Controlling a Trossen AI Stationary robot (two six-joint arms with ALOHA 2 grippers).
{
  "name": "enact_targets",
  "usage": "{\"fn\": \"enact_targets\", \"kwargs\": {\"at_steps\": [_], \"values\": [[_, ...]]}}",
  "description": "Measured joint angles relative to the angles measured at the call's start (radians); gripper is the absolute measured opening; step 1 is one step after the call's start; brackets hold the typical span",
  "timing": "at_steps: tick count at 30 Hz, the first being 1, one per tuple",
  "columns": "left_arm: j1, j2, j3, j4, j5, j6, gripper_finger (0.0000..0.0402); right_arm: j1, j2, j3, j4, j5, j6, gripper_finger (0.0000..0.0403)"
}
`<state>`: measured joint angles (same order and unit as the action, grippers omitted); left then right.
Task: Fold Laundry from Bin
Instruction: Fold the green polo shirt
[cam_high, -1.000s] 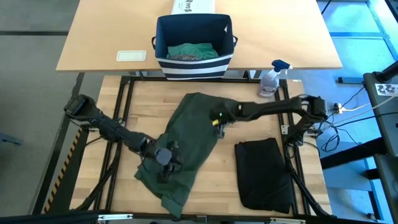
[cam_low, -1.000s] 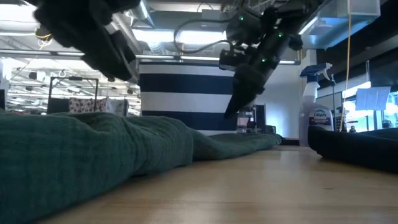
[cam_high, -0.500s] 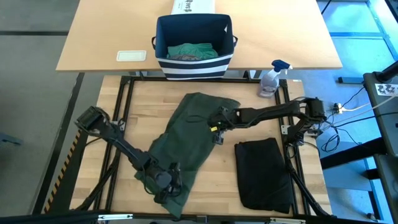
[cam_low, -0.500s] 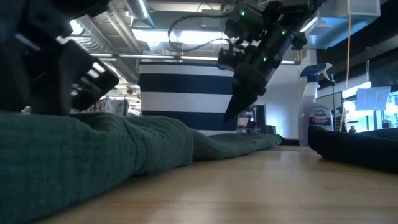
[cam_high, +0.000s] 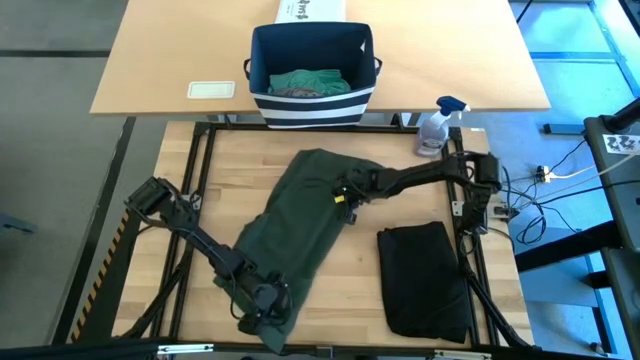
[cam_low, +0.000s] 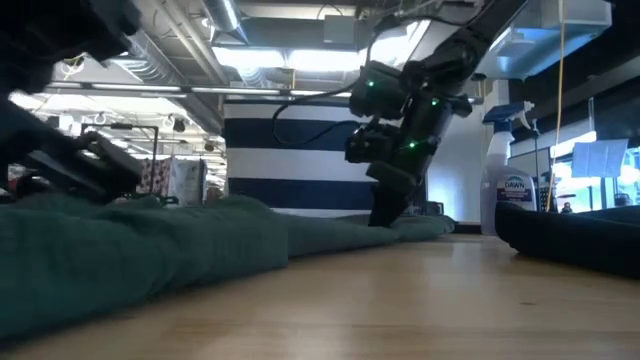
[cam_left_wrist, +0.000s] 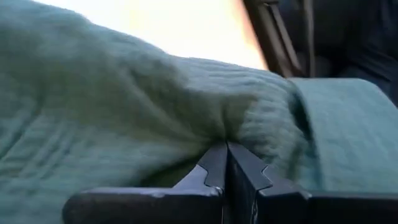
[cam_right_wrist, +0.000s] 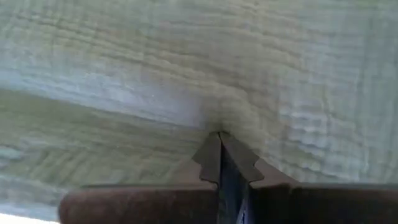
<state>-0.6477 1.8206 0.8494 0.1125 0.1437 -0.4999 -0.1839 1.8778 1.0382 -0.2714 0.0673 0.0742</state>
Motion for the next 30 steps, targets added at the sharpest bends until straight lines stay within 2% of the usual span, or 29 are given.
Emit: {"fn": "enact_targets", "kwargs": {"at_steps": [5,19,25,30], "values": [[-0.022,0.000,0.000,0.000,0.069,-0.046,0.0001,-0.054,0.001,-0.001,-0.002,-0.007,-0.006,0.0003],[-0.038,0.000,0.003,0.005,0.121,-0.070,0.0001,-0.071,0.003,-0.003,-0.022,0.018,-0.060,0.0003],[-0.011,-0.069,0.050,-0.039,0.011,0.007,0.0001,-0.057,0.003,0.001,-0.018,0.017,-0.080,0.0003],[0.006,-0.212,0.098,-0.295,-0.174,0.065,0.0001,-0.011,-0.032,0.010,-0.049,0.056,-0.114,0.0003]]}}
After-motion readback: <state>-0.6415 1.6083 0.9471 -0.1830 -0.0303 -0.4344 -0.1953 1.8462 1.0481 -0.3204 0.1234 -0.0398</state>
